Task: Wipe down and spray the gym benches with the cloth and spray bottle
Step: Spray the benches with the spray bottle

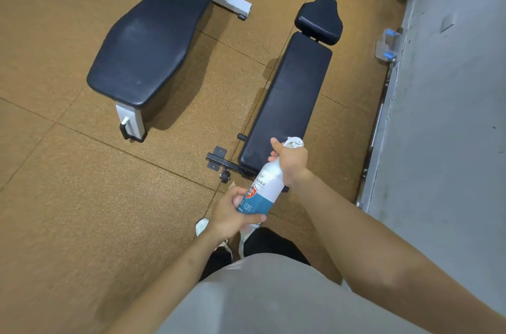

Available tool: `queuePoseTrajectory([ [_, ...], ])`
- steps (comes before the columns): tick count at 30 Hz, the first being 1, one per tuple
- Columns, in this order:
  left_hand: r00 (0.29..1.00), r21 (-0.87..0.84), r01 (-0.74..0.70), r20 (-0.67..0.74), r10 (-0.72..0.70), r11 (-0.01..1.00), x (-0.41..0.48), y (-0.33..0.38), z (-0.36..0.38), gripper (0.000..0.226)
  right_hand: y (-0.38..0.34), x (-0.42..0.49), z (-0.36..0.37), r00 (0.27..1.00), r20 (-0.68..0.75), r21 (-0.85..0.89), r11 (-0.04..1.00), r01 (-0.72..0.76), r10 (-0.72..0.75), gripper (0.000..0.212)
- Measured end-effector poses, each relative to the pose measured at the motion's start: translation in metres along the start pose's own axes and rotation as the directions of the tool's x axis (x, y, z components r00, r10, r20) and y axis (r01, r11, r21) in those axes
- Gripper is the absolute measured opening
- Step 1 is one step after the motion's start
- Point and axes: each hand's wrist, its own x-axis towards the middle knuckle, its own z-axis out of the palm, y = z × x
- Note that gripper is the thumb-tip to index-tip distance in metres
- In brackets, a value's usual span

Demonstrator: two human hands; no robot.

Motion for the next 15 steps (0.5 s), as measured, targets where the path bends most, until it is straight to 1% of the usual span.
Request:
queuePoseTrajectory([
  [2, 0.999, 0.016, -0.025, -0.023, 0.025, 1.0, 0.003, 0.003, -0.002, 0.063, -0.002, 0.003, 0.003, 1.0, 0.015, -0.016, 1.0, 0.015, -0.014, 0.025],
  [5, 0.998, 0.038, -0.033, -0.049, 0.035, 0.999, 0.01, 0.012, -0.006, 0.065, -0.008, 0.011, 0.006, 0.996, 0.081, 0.008, 1.0, 0.025, -0.026, 0.025],
  [6, 0.998, 0.036, -0.024, -0.05, 0.026, 0.999, 0.013, 0.016, -0.007, 0.064, -0.011, 0.014, 0.008, 0.997, 0.079, 0.014, 1.0, 0.02, -0.021, 0.024],
  [8, 0.999, 0.031, 0.005, -0.038, -0.004, 1.0, 0.021, 0.024, -0.011, 0.064, -0.016, 0.023, 0.012, 1.0, 0.023, 0.012, 1.0, -0.007, 0.006, 0.024],
  [10, 1.0, 0.055, 0.004, -0.021, -0.003, 0.998, 0.031, 0.035, -0.015, 0.063, -0.022, 0.032, 0.015, 0.999, -0.011, 0.044, 0.999, -0.033, 0.033, 0.024],
  [12, 1.0, 0.073, 0.007, -0.005, -0.007, 0.997, 0.044, 0.045, -0.019, 0.063, -0.03, 0.042, 0.015, 0.999, 0.026, 0.073, 0.997, -0.038, 0.036, 0.024],
  [15, 1.0, 0.107, 0.013, 0.002, -0.013, 0.994, 0.067, 0.06, -0.027, 0.064, -0.045, 0.056, 0.015, 0.991, 0.133, 0.141, 0.99, -0.032, 0.013, 0.027],
])
